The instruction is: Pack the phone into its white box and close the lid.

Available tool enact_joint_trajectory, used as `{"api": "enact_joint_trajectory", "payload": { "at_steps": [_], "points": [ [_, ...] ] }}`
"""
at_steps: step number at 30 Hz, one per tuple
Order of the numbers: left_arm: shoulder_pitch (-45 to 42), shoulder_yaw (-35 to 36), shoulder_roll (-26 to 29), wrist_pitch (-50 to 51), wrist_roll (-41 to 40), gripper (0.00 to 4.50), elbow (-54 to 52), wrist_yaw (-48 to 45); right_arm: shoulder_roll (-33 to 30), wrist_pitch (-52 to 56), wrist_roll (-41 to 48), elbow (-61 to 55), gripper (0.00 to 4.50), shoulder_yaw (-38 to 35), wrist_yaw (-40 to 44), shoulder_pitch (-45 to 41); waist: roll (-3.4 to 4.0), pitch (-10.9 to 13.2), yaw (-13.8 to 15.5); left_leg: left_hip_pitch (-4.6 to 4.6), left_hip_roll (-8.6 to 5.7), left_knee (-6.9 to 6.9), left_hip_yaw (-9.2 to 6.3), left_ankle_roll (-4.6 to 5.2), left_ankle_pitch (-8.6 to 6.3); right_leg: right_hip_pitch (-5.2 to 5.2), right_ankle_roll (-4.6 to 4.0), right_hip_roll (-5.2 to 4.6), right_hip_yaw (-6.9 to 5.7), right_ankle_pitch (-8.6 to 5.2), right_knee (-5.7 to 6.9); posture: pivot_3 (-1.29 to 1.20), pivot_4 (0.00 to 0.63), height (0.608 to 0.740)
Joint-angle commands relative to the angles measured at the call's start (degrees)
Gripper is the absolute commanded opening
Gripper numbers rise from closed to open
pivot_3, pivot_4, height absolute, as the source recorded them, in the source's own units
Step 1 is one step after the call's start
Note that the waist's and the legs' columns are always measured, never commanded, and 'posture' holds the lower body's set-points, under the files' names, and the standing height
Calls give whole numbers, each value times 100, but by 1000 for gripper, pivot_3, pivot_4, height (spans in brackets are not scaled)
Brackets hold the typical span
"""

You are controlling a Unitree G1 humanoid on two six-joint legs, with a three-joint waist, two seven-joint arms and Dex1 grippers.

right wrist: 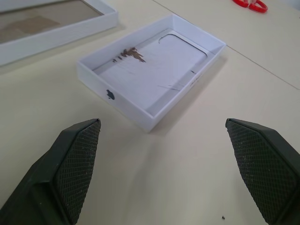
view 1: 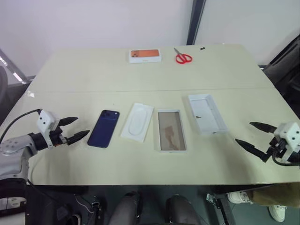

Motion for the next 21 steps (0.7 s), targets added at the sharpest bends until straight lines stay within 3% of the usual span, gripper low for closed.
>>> {"api": "enact_joint_trajectory", "payload": {
  "at_steps": [1, 14, 21],
  "points": [
    [-18, 143, 86, 2, -74, 4408, -131, 39, -80, 19, 83, -222, 4472, -98, -38, -69, 0, 0, -5, 0, 0, 0, 0, 0, 0, 0, 0, 0, 0, 0, 0, 0, 150, 734],
    [-110, 116, 43, 276, -142, 4408, -411, 98, 0, 69, -46, -145, 4472, 292, -158, -457, 0, 0, 18, 0, -1, 2, -1, 0, 0, 1, 0, -1, -1, 0, 0, 0, 150, 734],
    [-174, -55, -42, 1176, -303, 4408, -891, 211, 45, 315, -71, -505, 4472, 518, -406, -581, 0, 0, 15, 0, -1, 1, -1, 0, 0, 1, 0, -1, -1, 0, 0, 0, 150, 734]
  ]
}}
